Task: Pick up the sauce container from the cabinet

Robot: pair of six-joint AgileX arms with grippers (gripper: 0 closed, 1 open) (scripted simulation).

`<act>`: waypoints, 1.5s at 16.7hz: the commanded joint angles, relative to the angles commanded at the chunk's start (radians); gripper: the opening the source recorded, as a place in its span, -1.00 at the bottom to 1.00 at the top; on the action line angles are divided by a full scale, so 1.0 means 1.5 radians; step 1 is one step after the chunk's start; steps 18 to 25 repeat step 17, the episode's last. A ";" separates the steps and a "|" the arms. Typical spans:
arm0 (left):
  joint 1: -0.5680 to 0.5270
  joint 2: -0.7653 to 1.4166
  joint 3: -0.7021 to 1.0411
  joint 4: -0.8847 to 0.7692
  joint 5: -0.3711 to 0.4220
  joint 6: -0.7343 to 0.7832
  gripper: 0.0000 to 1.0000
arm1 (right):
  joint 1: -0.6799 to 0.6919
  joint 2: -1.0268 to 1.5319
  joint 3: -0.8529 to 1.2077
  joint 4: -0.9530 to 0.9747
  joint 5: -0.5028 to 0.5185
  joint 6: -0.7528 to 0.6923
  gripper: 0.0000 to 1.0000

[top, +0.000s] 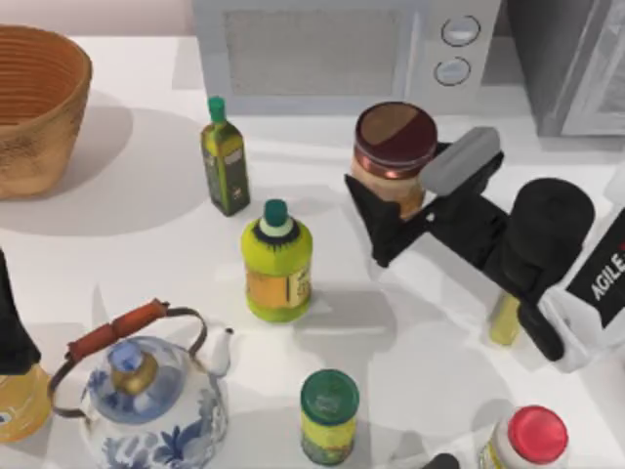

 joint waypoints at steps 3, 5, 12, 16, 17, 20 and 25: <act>0.000 0.000 0.000 0.000 0.000 0.000 1.00 | 0.000 0.000 0.000 0.000 0.000 0.000 -0.25; 0.000 0.000 0.000 0.000 0.000 0.000 1.00 | 0.000 0.000 0.000 0.000 0.000 0.000 0.06; 0.000 0.000 0.000 0.000 0.000 0.000 1.00 | 0.000 0.000 0.000 0.000 0.000 0.000 1.00; 0.000 0.000 0.000 0.000 0.000 0.000 1.00 | 0.000 0.000 0.000 0.000 0.000 0.000 1.00; 0.000 0.000 0.000 0.000 0.000 0.000 1.00 | 0.000 0.000 0.000 0.000 0.000 0.000 1.00; 0.000 0.000 0.000 0.000 0.000 0.000 1.00 | 0.000 0.000 0.000 0.000 0.000 0.000 1.00; 0.000 0.000 0.000 0.000 0.000 0.000 1.00 | 0.000 0.000 0.000 0.000 0.000 0.000 1.00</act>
